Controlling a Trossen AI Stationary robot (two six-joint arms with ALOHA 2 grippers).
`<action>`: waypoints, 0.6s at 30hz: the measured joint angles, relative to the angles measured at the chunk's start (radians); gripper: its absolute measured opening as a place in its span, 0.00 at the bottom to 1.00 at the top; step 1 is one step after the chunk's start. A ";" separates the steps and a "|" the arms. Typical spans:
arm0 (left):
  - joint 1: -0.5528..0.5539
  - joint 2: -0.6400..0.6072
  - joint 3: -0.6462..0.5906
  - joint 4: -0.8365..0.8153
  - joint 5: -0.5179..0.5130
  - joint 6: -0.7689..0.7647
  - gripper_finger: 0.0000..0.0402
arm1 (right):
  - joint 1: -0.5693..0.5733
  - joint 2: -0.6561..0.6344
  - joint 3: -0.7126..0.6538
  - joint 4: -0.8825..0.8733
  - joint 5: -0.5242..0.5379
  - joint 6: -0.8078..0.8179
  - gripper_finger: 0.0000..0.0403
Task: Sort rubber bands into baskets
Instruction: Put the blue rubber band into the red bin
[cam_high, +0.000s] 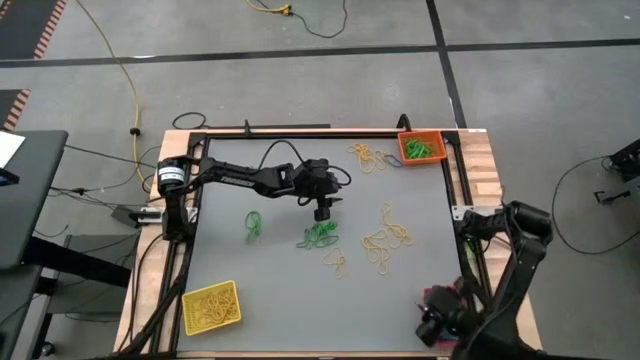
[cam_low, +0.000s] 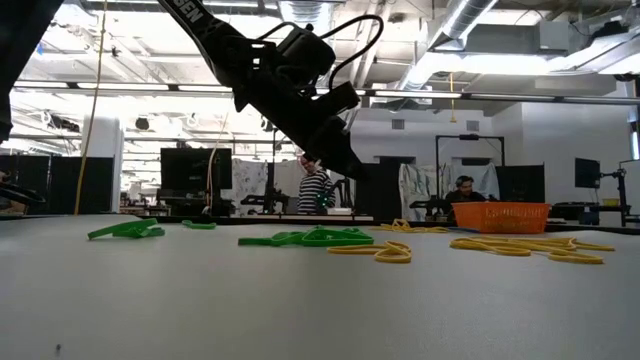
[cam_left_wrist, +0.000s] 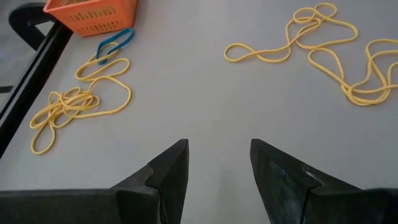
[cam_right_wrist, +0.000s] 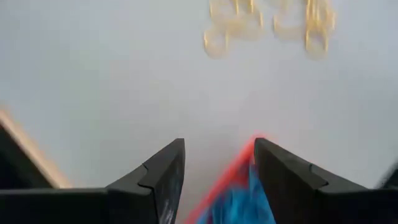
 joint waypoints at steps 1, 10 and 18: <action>0.000 0.000 0.000 0.000 0.000 0.001 0.41 | -0.017 0.000 0.000 -0.007 0.026 -0.027 0.55; 0.000 0.000 0.000 0.001 0.000 0.028 0.41 | -0.236 0.000 0.000 -0.052 0.143 -0.336 0.55; 0.000 0.000 0.000 0.006 0.000 0.029 0.41 | -0.461 0.000 -0.028 -0.073 0.253 -0.535 0.55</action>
